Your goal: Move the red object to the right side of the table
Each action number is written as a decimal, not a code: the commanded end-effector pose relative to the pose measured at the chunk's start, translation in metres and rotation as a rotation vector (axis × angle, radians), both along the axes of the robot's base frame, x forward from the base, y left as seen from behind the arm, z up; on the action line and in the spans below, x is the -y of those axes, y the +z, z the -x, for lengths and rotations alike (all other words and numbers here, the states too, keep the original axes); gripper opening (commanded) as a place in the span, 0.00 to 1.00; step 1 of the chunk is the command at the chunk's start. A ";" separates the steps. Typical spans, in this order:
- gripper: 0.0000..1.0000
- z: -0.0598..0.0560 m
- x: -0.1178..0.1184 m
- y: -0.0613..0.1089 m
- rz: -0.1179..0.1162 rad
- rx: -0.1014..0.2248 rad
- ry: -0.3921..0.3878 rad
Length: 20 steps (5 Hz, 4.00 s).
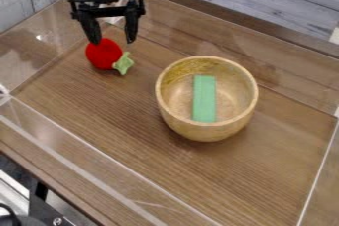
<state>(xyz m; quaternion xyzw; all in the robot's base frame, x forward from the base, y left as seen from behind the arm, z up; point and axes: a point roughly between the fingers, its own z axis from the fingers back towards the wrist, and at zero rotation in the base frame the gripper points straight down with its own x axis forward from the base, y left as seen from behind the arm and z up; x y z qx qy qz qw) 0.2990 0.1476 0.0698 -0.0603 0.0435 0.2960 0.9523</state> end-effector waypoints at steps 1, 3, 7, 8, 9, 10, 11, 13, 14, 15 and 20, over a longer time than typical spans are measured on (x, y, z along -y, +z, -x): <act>1.00 -0.006 -0.008 0.018 -0.020 0.063 0.110; 1.00 -0.007 -0.007 0.018 -0.003 0.073 0.273; 1.00 -0.015 -0.016 -0.013 0.019 0.098 0.534; 1.00 -0.023 -0.006 0.004 0.019 0.110 0.524; 1.00 -0.032 0.003 0.021 0.019 0.121 0.508; 1.00 -0.036 -0.001 0.020 0.015 0.127 0.510; 1.00 -0.041 -0.011 0.015 0.009 0.133 0.531; 1.00 -0.047 -0.039 0.005 -0.017 0.140 0.654; 1.00 -0.047 -0.052 -0.007 -0.041 0.134 0.661; 1.00 -0.047 -0.063 -0.020 -0.064 0.126 0.667; 0.00 -0.045 -0.045 0.039 0.005 0.111 0.670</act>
